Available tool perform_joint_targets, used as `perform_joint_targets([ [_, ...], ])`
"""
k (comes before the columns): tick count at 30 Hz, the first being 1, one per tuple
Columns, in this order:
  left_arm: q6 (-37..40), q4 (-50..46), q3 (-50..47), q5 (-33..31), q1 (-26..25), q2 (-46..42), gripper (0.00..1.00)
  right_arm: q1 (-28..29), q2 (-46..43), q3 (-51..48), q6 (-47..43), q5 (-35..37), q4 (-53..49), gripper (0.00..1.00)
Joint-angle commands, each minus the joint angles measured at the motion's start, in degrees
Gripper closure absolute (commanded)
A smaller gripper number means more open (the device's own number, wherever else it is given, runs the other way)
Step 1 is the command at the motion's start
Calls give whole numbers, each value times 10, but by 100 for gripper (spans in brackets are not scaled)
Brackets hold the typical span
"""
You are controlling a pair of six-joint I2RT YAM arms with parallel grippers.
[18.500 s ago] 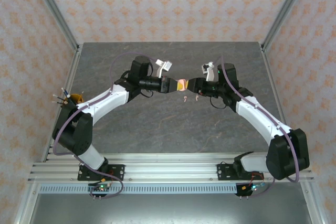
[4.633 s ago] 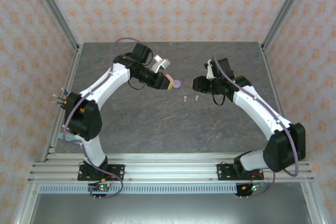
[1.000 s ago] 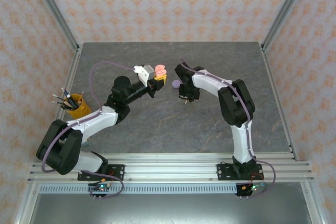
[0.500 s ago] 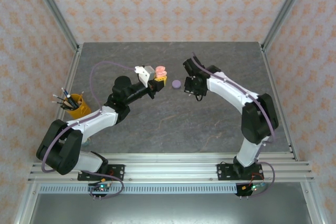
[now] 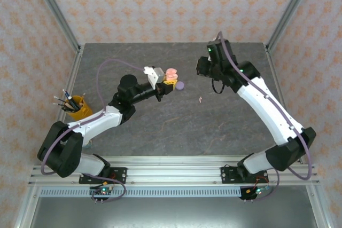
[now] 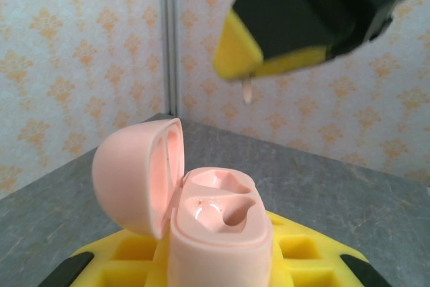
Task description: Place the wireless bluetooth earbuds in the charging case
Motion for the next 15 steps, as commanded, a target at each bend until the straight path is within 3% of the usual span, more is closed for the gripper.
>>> perform_joint_targets([
  [1, 13, 10, 27, 14, -11, 21, 100, 3, -22, 29, -48, -24, 20, 84],
  [10, -19, 66, 71, 18, -22, 75, 100, 9, -45, 29, -77, -104, 81, 84],
  [15, -23, 76, 93, 18, -29, 92, 100, 38, -47, 14, -91, -111, 106, 84],
])
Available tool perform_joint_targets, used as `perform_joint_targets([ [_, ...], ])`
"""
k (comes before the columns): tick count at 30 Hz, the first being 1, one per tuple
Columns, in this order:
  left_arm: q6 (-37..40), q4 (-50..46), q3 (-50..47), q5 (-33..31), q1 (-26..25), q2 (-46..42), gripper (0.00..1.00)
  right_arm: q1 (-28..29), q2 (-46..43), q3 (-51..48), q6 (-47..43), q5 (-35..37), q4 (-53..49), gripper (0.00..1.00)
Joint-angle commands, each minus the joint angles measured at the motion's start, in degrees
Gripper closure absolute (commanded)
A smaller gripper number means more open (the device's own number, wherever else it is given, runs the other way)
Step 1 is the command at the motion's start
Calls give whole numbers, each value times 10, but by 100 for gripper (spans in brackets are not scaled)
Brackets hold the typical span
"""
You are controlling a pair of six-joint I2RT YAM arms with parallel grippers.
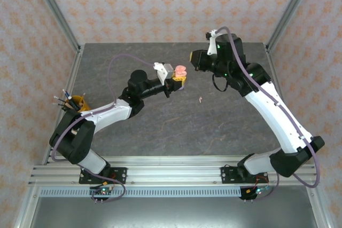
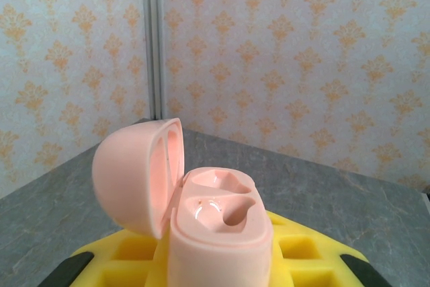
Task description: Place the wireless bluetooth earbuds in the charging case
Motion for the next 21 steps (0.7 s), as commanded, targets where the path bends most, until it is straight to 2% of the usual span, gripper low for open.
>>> perform_joint_targets([
  [1, -13, 51, 27, 15, -7, 4, 100, 20, -14, -14, -22, -19, 38, 84],
  [11, -13, 60, 30, 25, -8, -9, 100, 40, -51, -85, -44, -22, 105, 84],
  [21, 8, 32, 42, 36, -8, -24, 100, 40, -59, -101, -48, -36, 116, 85],
])
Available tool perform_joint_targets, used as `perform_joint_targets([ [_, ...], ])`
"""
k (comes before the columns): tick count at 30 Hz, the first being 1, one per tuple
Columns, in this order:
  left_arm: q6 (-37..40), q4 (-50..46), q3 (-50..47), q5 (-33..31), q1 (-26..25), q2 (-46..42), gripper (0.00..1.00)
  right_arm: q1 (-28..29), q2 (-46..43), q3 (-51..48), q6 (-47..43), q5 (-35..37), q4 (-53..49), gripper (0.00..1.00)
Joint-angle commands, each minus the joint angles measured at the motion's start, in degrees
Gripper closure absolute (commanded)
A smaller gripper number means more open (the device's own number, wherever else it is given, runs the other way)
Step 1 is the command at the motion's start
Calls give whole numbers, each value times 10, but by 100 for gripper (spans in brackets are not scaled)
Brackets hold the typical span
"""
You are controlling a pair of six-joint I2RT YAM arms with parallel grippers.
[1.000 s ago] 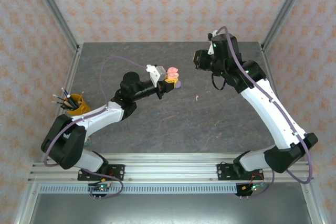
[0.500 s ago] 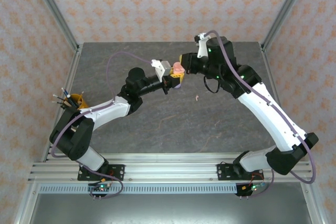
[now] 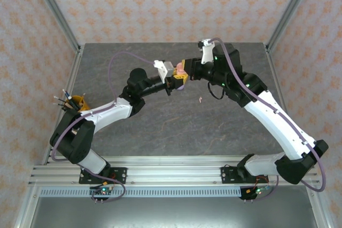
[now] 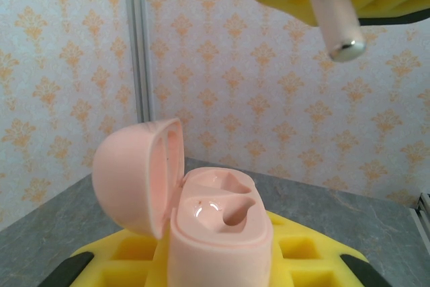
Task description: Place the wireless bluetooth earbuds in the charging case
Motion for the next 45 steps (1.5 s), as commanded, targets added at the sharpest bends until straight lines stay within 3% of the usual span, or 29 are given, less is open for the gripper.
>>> perform_joint_targets([
  [1, 13, 7, 24, 14, -4, -25, 100, 2, -11, -9, -10, -11, 23, 85],
  [45, 14, -17, 32, 18, -10, -33, 100, 2, -12, -7, -6, 22, 28, 88],
])
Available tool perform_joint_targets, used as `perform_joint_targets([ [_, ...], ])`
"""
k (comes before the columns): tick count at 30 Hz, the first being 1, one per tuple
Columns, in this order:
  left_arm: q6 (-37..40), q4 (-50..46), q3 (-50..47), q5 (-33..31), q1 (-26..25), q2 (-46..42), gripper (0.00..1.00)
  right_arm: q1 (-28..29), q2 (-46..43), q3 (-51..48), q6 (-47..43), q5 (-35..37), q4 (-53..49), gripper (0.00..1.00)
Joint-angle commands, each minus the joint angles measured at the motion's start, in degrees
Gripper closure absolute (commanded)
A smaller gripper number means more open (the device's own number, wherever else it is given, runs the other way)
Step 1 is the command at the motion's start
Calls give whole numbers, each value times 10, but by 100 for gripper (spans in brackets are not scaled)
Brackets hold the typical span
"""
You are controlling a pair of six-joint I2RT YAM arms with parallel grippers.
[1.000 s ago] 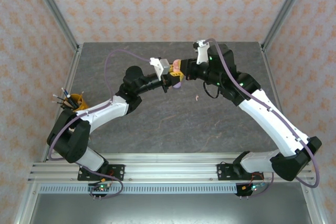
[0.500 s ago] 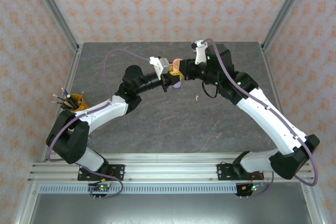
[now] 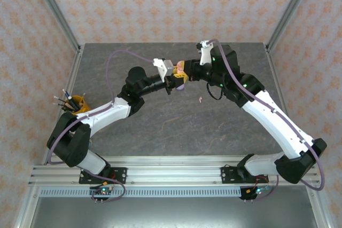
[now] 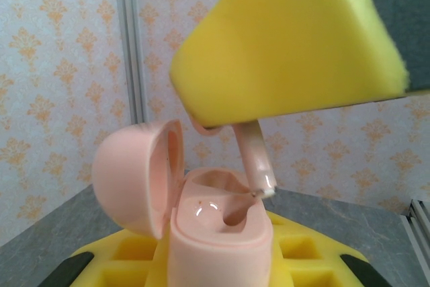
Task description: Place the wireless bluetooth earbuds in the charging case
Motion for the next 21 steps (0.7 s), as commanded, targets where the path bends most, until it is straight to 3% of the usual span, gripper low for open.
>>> perform_joint_targets([
  [1, 14, 5, 18, 13, -4, -11, 100, 2, -14, 10, -7, 16, 18, 88],
  [21, 15, -1, 27, 12, -9, -14, 100, 2, 8, 1, -21, 13, 8, 88],
])
